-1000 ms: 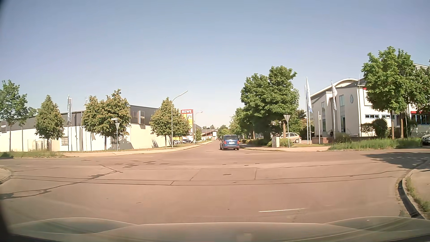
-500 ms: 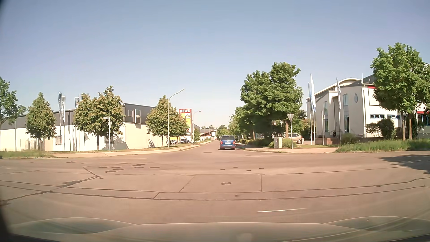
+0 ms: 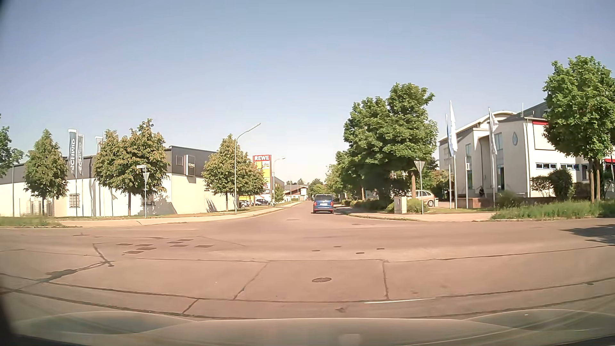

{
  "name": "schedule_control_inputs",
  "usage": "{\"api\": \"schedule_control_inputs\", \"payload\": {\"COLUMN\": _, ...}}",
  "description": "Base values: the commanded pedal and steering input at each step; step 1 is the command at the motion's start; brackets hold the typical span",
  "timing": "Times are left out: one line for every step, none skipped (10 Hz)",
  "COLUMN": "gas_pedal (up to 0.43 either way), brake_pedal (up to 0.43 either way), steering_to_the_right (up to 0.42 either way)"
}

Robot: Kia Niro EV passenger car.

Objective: Follow the waypoints while adhering to traffic rules and regulations

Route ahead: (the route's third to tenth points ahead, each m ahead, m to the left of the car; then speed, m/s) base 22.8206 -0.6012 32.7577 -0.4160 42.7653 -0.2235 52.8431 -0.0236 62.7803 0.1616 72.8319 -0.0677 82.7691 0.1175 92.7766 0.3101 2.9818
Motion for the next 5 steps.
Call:
{"api": "schedule_control_inputs", "payload": {"gas_pedal": 0.0, "brake_pedal": 0.165, "steering_to_the_right": 0.009}}
{"api": "schedule_control_inputs", "payload": {"gas_pedal": 0.0, "brake_pedal": 0.171, "steering_to_the_right": 0.009}}
{"api": "schedule_control_inputs", "payload": {"gas_pedal": 0.0, "brake_pedal": 0.171, "steering_to_the_right": 0.009}}
{"api": "schedule_control_inputs", "payload": {"gas_pedal": 0.0, "brake_pedal": 0.171, "steering_to_the_right": 0.009}}
{"api": "schedule_control_inputs", "payload": {"gas_pedal": 0.0, "brake_pedal": 0.177, "steering_to_the_right": 0.009}}
